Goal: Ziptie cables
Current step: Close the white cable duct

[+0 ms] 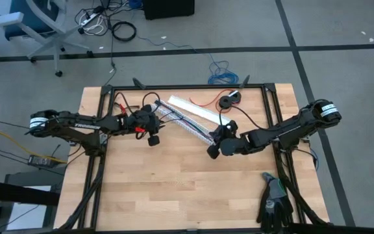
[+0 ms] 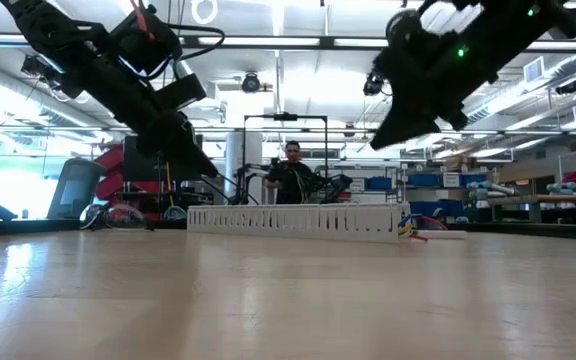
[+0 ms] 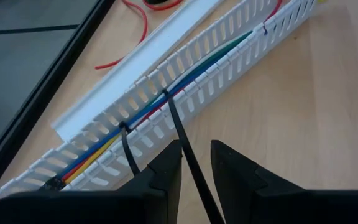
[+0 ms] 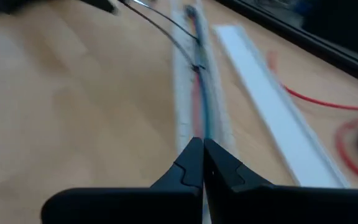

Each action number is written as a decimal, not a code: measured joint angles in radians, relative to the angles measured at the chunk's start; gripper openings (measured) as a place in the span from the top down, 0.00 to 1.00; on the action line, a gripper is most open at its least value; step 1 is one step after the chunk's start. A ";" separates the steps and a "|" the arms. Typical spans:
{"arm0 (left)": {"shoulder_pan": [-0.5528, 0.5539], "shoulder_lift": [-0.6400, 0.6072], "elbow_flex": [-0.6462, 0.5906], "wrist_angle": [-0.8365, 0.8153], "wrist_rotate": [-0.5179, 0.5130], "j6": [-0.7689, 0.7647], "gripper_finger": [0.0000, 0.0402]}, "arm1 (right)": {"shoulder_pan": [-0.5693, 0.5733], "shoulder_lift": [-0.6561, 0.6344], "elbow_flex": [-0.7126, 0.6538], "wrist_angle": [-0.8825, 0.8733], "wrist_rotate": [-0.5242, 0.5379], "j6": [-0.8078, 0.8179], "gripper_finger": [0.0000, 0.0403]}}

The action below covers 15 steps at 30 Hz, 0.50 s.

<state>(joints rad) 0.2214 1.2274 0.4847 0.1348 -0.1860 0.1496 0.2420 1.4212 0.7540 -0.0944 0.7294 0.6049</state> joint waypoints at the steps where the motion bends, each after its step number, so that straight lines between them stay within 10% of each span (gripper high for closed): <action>1: 0.000 0.000 0.000 0.000 0.000 -0.001 0.77 | -0.008 0.000 0.000 -0.024 0.001 0.003 1.00; 7: 0.000 0.000 0.000 0.001 0.000 -0.001 0.77 | -0.106 0.000 0.000 -0.075 -0.032 -0.031 1.00; 15: 0.000 0.000 -0.001 0.002 0.000 0.004 0.77 | -0.432 0.000 0.000 -0.086 -0.485 -0.253 1.00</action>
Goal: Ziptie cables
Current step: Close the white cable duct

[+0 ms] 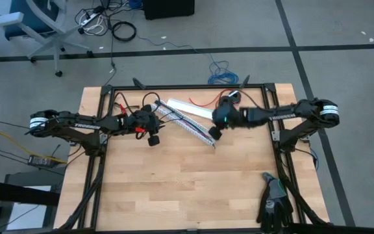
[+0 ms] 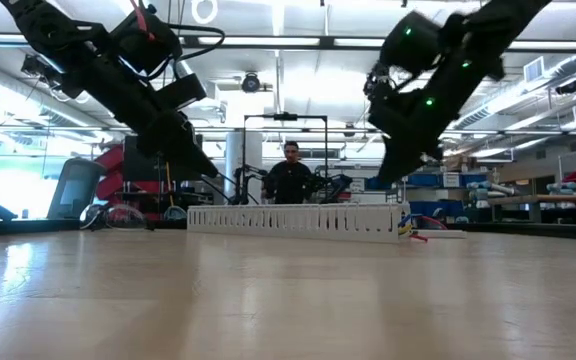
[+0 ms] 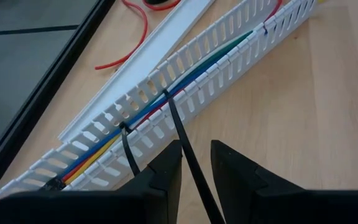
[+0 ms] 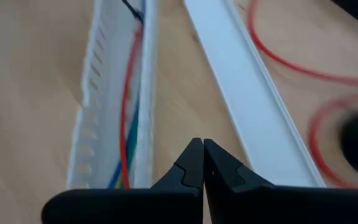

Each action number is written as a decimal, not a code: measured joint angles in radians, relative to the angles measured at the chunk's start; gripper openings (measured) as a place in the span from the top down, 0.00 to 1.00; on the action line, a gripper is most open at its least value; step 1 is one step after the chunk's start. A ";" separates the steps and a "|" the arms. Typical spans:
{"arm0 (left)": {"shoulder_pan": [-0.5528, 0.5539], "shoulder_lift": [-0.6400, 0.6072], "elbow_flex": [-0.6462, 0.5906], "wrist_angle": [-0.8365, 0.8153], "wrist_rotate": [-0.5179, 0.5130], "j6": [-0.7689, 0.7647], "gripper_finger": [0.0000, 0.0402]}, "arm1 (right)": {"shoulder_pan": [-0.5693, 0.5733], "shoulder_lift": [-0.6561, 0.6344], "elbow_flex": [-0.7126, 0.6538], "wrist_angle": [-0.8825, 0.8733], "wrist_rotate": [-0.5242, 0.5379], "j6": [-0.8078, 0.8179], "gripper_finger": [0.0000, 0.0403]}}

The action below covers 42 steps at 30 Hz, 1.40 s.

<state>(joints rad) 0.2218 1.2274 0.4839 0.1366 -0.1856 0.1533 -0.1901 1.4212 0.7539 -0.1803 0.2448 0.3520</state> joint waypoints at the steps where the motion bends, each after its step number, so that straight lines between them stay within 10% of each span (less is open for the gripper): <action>1: 0.001 0.000 0.000 0.001 0.000 0.002 0.77 | -0.043 0.000 0.000 0.029 -0.071 -0.035 1.00; 5: 0.020 0.000 0.000 0.045 0.004 0.052 0.77 | -0.171 0.000 0.000 0.102 -0.281 -0.130 1.00; 25: 0.337 0.187 0.184 0.145 0.306 0.135 0.77 | -0.301 0.186 0.061 0.108 -0.428 -0.410 0.88; 42: 0.391 0.183 0.202 0.102 0.290 0.161 0.77 | -0.265 0.312 0.112 0.159 -0.347 -0.542 0.64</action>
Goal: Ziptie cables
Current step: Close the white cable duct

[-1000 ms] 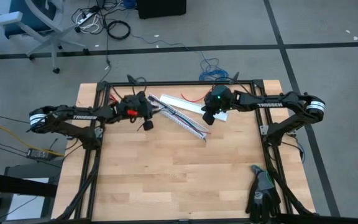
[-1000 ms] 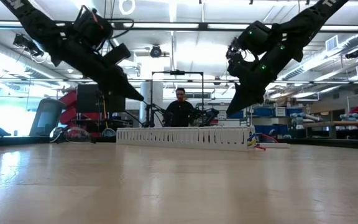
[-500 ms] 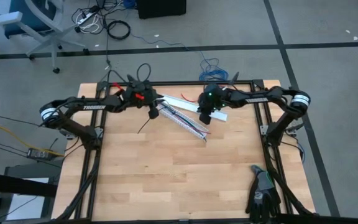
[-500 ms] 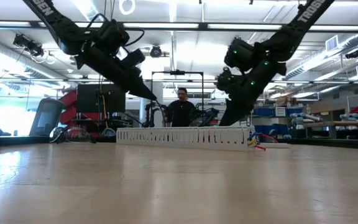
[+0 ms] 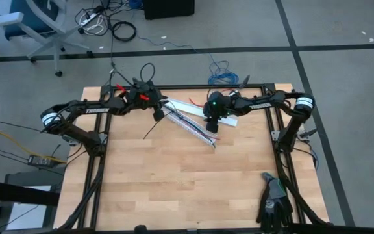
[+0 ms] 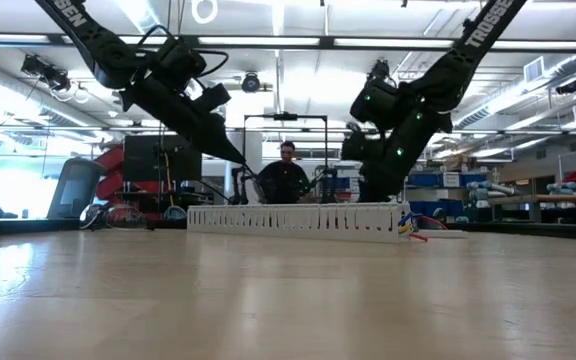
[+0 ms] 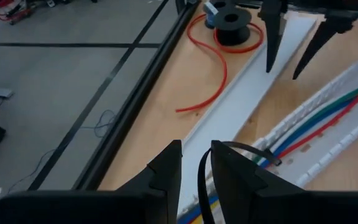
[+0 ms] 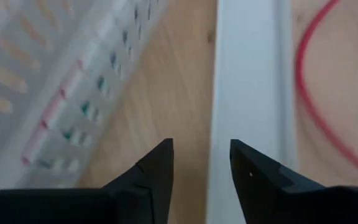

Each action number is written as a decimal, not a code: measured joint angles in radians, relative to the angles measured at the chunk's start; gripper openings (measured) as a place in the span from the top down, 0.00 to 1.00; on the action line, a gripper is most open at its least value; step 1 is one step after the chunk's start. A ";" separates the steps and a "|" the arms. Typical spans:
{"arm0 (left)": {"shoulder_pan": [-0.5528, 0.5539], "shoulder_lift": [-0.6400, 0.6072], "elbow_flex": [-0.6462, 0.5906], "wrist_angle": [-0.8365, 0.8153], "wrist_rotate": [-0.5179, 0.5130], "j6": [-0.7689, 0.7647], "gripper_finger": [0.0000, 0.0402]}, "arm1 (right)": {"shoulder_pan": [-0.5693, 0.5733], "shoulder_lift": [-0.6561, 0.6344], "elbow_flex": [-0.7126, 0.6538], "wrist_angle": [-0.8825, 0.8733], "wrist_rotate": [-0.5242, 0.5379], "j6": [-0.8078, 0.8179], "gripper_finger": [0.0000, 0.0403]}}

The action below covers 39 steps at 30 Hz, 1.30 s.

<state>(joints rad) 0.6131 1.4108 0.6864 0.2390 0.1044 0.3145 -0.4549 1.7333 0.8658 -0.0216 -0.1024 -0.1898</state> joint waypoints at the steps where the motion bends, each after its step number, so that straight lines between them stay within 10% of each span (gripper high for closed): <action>1: 0.003 0.000 0.000 -0.004 0.000 0.000 0.77 | 0.001 0.015 -0.001 -0.002 0.002 -0.001 0.64; 13: 0.009 -0.001 0.000 -0.012 0.002 0.028 0.77 | -0.001 0.075 0.003 0.016 0.064 0.023 0.97; 39: 0.015 -0.276 0.000 -0.161 -0.161 0.048 0.77 | 0.162 -0.223 -0.003 -0.042 0.181 0.205 1.00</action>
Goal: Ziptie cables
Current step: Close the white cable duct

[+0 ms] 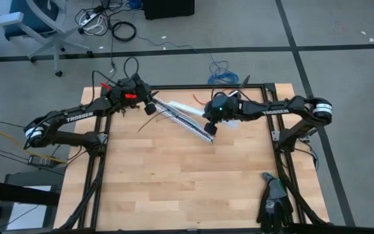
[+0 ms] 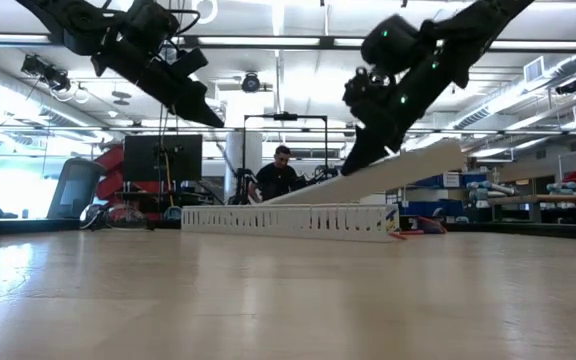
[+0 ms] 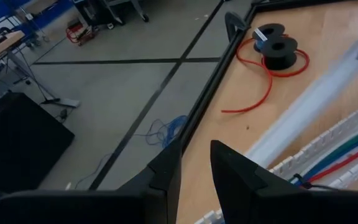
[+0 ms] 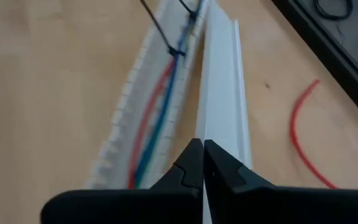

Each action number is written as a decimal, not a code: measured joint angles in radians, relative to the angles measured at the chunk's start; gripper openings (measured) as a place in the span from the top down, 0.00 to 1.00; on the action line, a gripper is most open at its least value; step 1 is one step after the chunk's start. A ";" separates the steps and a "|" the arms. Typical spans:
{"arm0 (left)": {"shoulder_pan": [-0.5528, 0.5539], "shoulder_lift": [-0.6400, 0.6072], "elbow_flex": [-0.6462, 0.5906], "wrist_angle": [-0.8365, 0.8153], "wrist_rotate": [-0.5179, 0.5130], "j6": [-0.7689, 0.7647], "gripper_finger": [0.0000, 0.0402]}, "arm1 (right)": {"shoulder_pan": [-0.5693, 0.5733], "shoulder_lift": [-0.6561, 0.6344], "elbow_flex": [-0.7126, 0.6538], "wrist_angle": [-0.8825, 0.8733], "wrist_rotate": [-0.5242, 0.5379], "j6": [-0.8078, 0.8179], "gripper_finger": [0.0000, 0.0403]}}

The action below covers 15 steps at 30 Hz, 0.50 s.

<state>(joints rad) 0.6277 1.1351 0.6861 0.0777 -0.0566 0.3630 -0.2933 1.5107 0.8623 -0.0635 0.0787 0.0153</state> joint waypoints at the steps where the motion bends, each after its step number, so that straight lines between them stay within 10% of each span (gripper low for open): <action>1: 0.000 0.000 0.000 0.004 0.000 0.000 0.77 | 0.019 -0.007 0.000 0.000 0.008 0.012 1.00; 15: -0.006 0.024 0.000 0.001 0.027 -0.001 0.77 | 0.250 -0.025 0.002 0.021 0.123 0.176 1.00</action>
<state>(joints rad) 0.6214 1.1592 0.6857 0.0788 -0.0300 0.3618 -0.0433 1.4853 0.8639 -0.0425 0.2015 0.1914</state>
